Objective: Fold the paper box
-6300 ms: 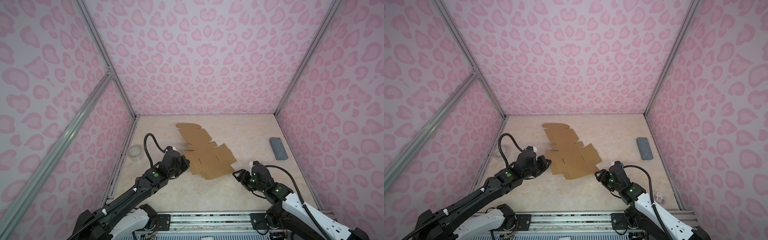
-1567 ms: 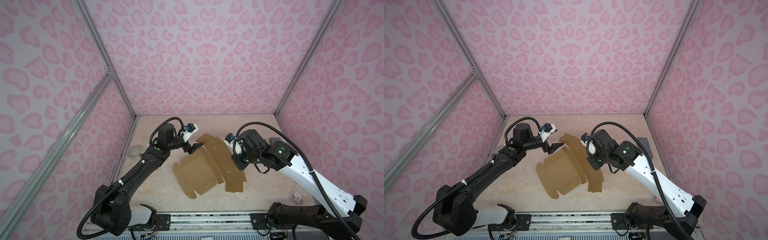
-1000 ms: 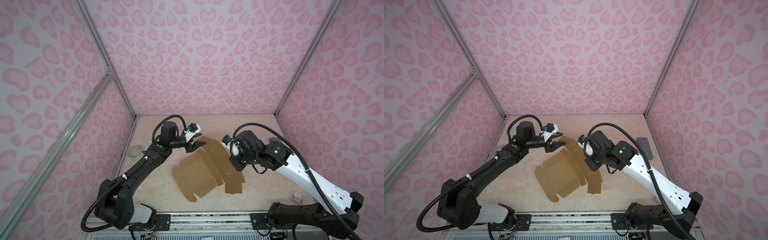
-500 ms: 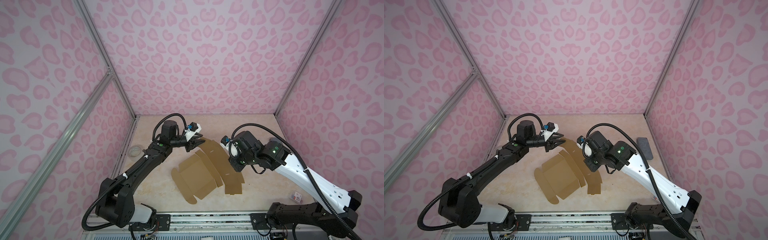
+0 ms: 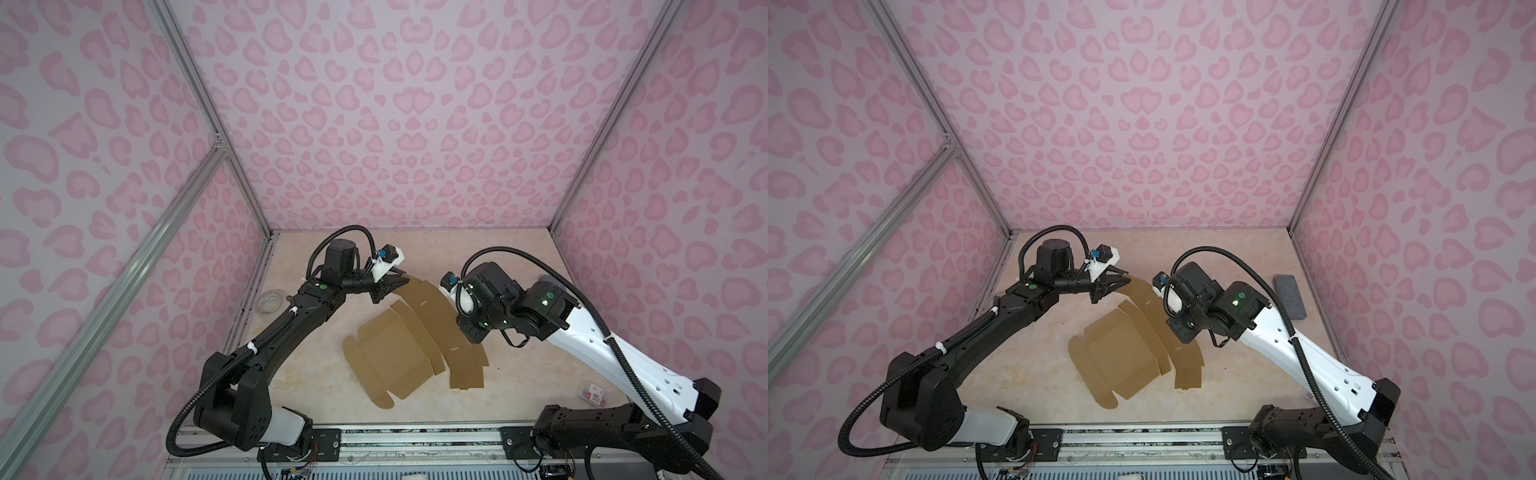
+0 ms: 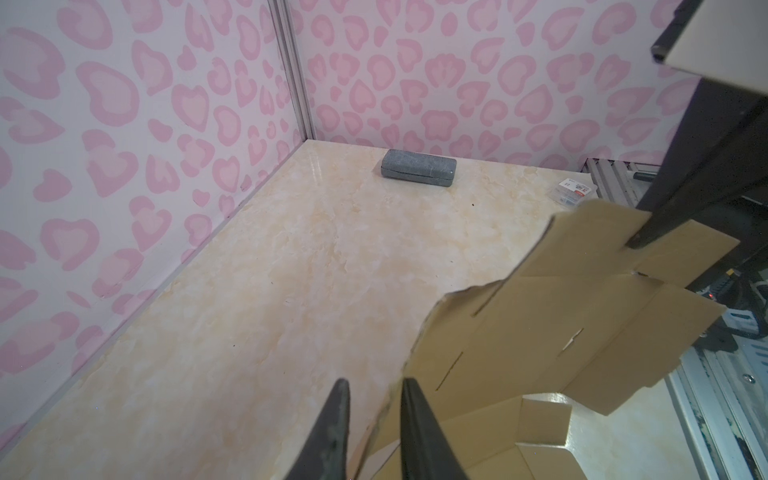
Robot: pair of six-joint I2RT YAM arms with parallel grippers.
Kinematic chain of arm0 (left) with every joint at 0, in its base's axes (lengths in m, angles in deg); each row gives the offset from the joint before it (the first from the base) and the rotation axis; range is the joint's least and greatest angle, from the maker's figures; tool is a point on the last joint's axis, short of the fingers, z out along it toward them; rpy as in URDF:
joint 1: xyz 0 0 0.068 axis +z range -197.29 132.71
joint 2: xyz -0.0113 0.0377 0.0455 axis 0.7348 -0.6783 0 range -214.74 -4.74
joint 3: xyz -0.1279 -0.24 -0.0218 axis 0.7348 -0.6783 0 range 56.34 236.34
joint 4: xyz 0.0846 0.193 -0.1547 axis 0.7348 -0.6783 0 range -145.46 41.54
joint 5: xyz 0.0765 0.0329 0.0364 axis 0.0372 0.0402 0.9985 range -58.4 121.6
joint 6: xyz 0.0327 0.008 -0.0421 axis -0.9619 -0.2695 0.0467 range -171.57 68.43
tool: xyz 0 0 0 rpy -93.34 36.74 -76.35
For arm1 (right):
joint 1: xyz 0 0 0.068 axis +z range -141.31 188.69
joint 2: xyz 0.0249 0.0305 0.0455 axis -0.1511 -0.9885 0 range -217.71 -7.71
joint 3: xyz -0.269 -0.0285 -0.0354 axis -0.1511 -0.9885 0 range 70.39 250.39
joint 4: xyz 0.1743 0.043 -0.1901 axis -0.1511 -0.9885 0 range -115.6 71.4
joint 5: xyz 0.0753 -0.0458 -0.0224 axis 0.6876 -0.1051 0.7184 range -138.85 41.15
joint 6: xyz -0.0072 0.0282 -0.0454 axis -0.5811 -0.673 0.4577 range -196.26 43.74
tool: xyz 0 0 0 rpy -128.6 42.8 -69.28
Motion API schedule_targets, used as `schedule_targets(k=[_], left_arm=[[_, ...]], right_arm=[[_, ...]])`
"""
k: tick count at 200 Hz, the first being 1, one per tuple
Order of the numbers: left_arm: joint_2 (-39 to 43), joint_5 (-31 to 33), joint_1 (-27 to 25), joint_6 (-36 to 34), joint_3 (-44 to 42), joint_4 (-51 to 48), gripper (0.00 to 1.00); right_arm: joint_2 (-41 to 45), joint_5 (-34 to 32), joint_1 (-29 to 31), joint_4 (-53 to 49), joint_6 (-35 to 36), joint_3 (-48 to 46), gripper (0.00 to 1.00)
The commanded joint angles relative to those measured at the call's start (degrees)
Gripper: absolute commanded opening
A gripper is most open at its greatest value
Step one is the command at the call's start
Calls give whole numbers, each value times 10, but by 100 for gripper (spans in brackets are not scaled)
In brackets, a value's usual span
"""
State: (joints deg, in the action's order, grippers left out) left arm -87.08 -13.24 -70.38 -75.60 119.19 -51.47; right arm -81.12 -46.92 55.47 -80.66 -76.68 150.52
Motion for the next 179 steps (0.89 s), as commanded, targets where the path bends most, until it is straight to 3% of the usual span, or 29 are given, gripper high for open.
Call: schedule_targets(k=[1,17,40,94,115,137,167,179], left_arm=[[-4,5,0,-13,8,-6,23],[-5,7,0,-15,11,-9,20],[-8,6,0,-21,18,-16,6],[-10,36,0,-22,24,-13,4],[-6,92,0,-9,21,13,4],[-7,151,1,24,17,66,4],[-17,235,0,144,10,171,3],[-17,259,-1,200,-5,219,3]], right_arm=[[-2,-5,1,2,4,2,0],[-2,-7,1,2,3,2,0],[-2,-7,1,3,3,2,0],[1,-39,1,4,-6,3,0],[11,-73,-2,9,-19,1,41],[28,-99,-21,13,-37,8,67],[62,-111,-74,35,-87,35,77],[87,-71,-106,68,-118,36,77]])
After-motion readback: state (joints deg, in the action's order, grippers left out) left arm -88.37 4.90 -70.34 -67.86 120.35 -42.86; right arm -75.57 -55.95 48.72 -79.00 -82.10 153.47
